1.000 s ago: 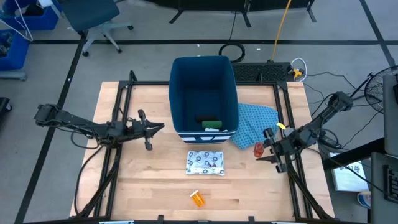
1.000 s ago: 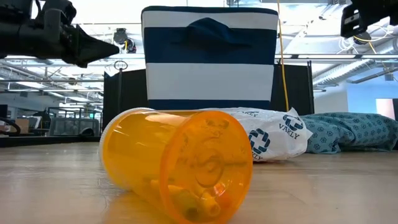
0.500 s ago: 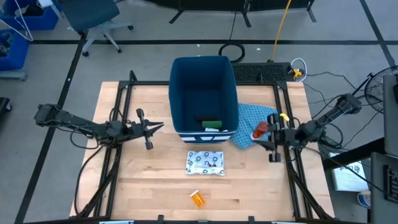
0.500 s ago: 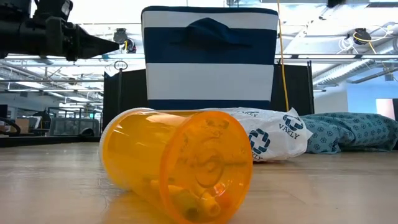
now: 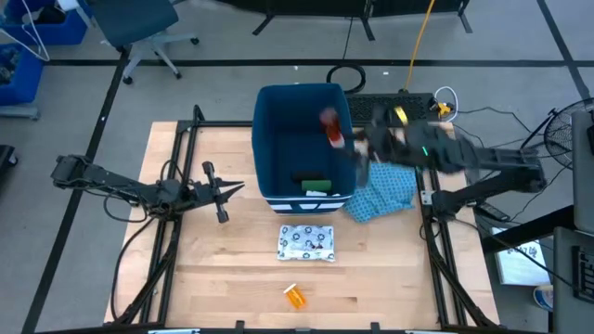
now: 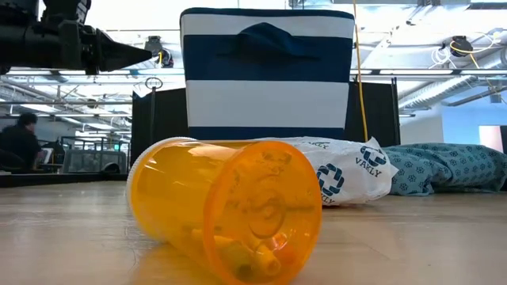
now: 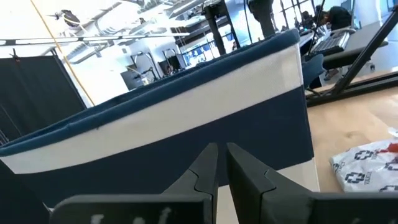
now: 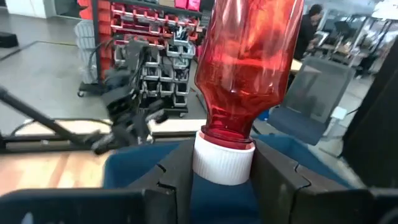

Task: Pick & place medical supplies in basket/bin
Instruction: Put the red medicine bottle into the blue bin

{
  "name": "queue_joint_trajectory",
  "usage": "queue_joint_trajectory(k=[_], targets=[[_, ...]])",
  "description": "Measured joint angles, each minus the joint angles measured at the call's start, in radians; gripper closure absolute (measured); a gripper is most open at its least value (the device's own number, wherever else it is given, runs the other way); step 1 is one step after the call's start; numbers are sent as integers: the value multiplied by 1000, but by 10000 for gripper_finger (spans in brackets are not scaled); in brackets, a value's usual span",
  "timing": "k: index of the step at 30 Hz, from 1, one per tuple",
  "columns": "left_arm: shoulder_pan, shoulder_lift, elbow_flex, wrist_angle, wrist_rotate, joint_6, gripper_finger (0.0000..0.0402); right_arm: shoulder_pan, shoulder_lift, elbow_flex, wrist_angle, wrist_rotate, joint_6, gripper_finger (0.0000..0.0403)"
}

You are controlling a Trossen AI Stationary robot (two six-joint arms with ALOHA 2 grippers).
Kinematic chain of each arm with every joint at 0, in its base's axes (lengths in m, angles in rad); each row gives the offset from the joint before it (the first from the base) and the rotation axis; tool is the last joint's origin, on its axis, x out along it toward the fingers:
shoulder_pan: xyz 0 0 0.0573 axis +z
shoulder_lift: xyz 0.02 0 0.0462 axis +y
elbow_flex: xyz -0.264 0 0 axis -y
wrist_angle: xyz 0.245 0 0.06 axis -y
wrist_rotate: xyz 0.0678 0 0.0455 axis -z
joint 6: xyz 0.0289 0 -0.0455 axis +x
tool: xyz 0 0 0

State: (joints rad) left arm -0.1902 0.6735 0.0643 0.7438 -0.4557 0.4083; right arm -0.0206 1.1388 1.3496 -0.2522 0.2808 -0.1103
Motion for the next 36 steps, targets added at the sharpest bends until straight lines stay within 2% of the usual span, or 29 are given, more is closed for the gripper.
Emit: queue_joint_trajectory(k=[4,9,11,15,18,21,25,29,36], targets=[[0,0,0,-5,0,-17,366,-189,171,284,-139,-213,12,281],[0,0,0,-13,1,-18,366,-315,394,552,-312,-380,-38,280],[0,0,0,-16,1,-19,366,-336,485,618,-391,-419,-97,280],[0,0,0,-16,2,-25,366,-368,638,714,-553,-428,-242,280],[0,0,0,-16,2,-25,366,-375,711,720,-639,-399,-348,280],[0,0,0,-16,2,-25,366,-365,784,709,-670,-333,-380,280],[0,0,0,-27,2,-32,366,-357,840,662,-677,-358,-384,280],[0,0,0,-61,2,-48,366,-325,850,555,-667,-361,-402,280],[0,0,0,-64,3,-78,366,-286,852,298,-526,-360,-403,280]])
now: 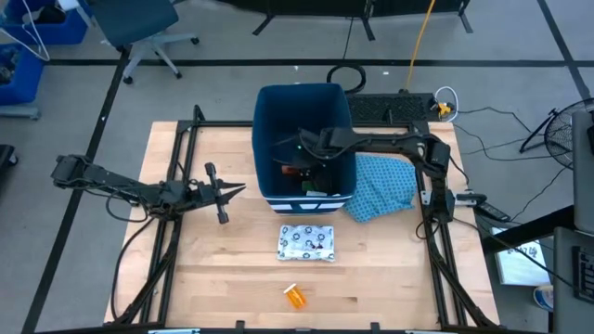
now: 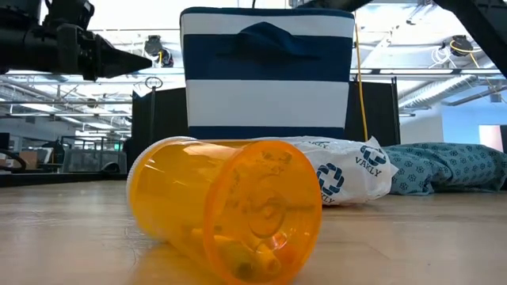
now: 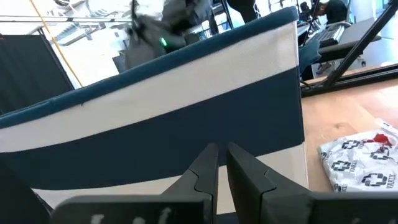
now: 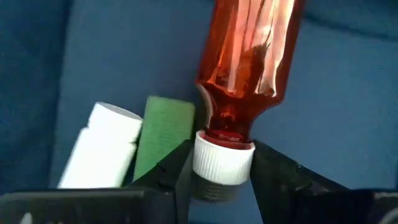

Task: Pick & place medical supplies in basket/bin
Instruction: Put the red medicine bottle into the blue bin, then put the orange medicine bottle into the blue bin

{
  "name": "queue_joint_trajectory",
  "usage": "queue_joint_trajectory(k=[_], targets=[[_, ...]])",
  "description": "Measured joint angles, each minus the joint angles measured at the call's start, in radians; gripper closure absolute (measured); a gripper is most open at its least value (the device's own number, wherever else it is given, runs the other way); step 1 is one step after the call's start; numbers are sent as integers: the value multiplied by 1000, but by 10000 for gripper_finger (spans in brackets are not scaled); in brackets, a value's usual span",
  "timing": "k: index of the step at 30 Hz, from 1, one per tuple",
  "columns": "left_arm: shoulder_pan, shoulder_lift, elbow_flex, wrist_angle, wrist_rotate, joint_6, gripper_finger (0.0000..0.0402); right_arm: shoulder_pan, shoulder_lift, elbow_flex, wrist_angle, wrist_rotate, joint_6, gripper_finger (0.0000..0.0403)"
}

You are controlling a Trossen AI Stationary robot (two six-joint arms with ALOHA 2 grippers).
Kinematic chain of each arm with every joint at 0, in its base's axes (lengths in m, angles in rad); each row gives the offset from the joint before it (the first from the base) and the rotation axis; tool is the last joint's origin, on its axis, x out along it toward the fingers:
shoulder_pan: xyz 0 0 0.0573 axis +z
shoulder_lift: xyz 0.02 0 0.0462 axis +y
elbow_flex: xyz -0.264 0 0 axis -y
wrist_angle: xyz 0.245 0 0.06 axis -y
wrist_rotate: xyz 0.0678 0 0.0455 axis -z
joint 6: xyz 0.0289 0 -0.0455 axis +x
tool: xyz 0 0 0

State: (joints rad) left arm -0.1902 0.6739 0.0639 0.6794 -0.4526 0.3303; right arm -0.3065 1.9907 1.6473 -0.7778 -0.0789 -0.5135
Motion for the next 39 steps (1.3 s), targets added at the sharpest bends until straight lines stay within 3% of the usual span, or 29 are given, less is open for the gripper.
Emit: queue_joint_trajectory(k=[6,20,29,33,39], targets=[[0,0,0,3,1,-16,366,-1,-3,-129,111,-4,-32,280],[0,0,0,3,-1,6,366,-28,-12,-186,179,-30,-83,277],[0,0,0,2,-1,4,366,-32,-42,-188,266,21,-42,222],[0,0,0,1,-1,4,366,-30,-70,-188,274,102,-4,200],[0,0,0,1,-1,1,366,-31,-182,-188,274,135,29,178]])
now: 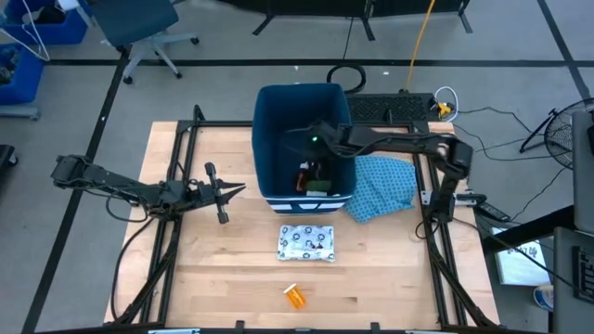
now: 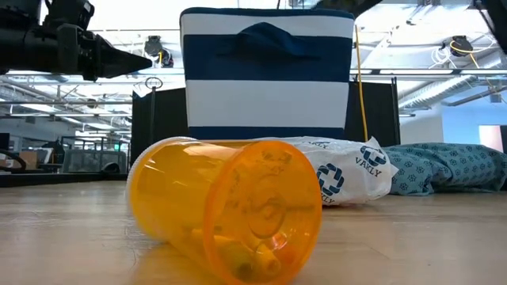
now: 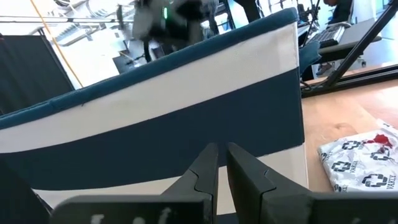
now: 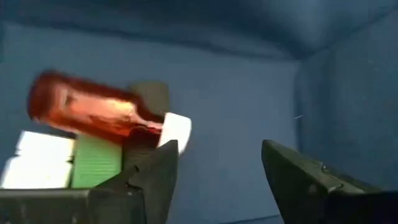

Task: Pick & place medical supplies in basket/bin
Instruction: Put the orange medicine bottle into the blue bin

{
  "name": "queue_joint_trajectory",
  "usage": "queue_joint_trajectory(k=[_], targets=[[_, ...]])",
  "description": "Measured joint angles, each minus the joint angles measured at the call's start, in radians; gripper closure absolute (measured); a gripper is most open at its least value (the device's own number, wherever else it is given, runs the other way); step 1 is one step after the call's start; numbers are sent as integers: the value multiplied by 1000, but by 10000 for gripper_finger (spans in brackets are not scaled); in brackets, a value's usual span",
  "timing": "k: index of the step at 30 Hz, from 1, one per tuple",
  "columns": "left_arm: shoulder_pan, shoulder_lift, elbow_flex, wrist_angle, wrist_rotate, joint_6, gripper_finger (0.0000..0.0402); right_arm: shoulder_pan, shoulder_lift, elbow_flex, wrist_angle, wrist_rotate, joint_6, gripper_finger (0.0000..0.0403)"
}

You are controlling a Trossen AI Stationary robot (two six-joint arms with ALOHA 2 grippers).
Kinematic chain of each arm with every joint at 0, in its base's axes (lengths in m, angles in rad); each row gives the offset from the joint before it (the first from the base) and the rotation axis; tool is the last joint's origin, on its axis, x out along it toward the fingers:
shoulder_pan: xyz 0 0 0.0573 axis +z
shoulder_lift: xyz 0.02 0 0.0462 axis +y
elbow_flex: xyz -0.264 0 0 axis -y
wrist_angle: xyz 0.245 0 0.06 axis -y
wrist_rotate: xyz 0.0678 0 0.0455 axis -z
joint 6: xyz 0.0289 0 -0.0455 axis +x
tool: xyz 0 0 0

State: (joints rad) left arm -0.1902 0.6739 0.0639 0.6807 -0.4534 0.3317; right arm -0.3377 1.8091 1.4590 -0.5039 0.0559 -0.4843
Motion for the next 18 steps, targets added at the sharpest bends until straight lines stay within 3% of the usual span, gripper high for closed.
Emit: queue_joint_trajectory(k=[13,18], targets=[[0,0,0,-1,0,-18,366,19,-505,0,22,-16,111,187],[0,0,0,-1,0,-20,366,21,-721,-37,7,-264,199,214]])
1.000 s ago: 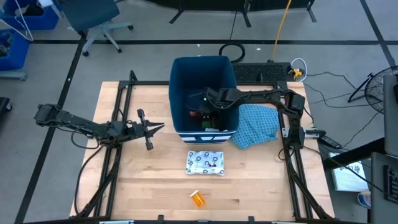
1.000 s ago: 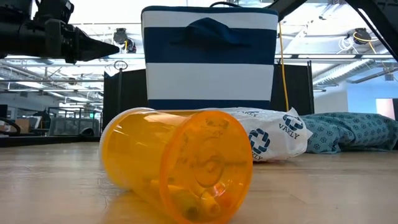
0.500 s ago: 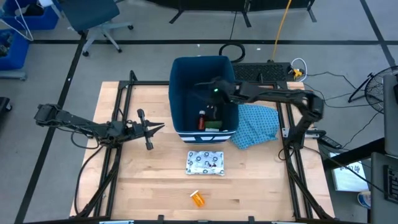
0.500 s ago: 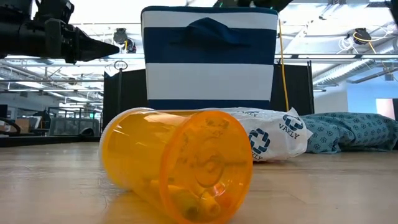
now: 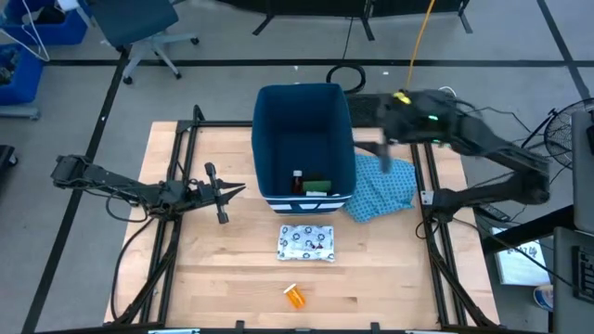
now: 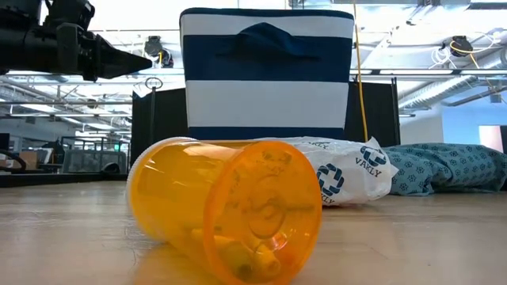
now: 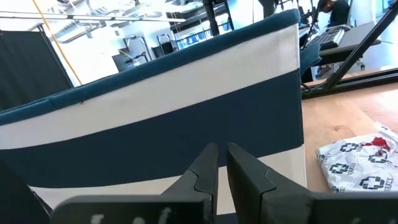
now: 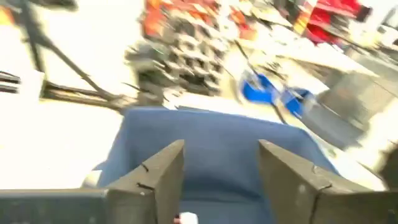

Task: Pick & place medical supplies in basket/bin
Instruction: Put the orange medicine bottle into the blue bin

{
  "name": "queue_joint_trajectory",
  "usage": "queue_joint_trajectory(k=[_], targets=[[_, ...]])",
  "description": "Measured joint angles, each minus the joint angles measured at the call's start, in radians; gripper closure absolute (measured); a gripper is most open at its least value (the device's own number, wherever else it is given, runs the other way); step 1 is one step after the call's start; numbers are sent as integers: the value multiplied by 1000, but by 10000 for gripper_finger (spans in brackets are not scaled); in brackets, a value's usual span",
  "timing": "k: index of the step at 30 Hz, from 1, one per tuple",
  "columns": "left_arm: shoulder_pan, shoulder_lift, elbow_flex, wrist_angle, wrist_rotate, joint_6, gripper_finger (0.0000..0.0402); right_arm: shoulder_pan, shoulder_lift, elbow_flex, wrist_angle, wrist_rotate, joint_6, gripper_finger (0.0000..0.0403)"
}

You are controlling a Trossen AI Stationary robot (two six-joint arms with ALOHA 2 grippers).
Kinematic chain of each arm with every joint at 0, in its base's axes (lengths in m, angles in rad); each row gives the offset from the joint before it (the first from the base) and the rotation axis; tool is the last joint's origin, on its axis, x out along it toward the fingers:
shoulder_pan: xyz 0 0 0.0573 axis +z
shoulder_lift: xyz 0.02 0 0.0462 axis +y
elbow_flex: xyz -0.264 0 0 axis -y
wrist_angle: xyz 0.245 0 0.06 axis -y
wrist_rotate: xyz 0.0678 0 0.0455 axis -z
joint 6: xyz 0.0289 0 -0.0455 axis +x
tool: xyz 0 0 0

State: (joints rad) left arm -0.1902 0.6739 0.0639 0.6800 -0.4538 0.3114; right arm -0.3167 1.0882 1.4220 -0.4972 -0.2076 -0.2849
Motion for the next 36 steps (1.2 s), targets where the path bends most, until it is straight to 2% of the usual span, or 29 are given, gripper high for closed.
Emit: queue_joint_trajectory(k=[3,8,10,15,17,21,29,36], targets=[[0,0,0,0,0,-1,366,10,-125,-91,14,-34,42,257],[0,0,0,2,0,-7,366,43,-320,-306,48,-38,112,370],[0,0,0,3,0,-7,366,64,-389,-413,100,-60,154,393],[0,0,0,3,0,-6,366,130,-520,-695,342,-105,287,393],[0,0,0,3,-1,-6,366,166,-547,-797,458,-140,321,400],[0,0,0,3,-1,-6,366,246,-572,-952,607,-130,331,401],[0,0,0,4,-4,28,366,297,-605,-1139,787,-53,205,402],[0,0,0,2,-17,3,366,271,-619,-1196,842,-52,170,402]])
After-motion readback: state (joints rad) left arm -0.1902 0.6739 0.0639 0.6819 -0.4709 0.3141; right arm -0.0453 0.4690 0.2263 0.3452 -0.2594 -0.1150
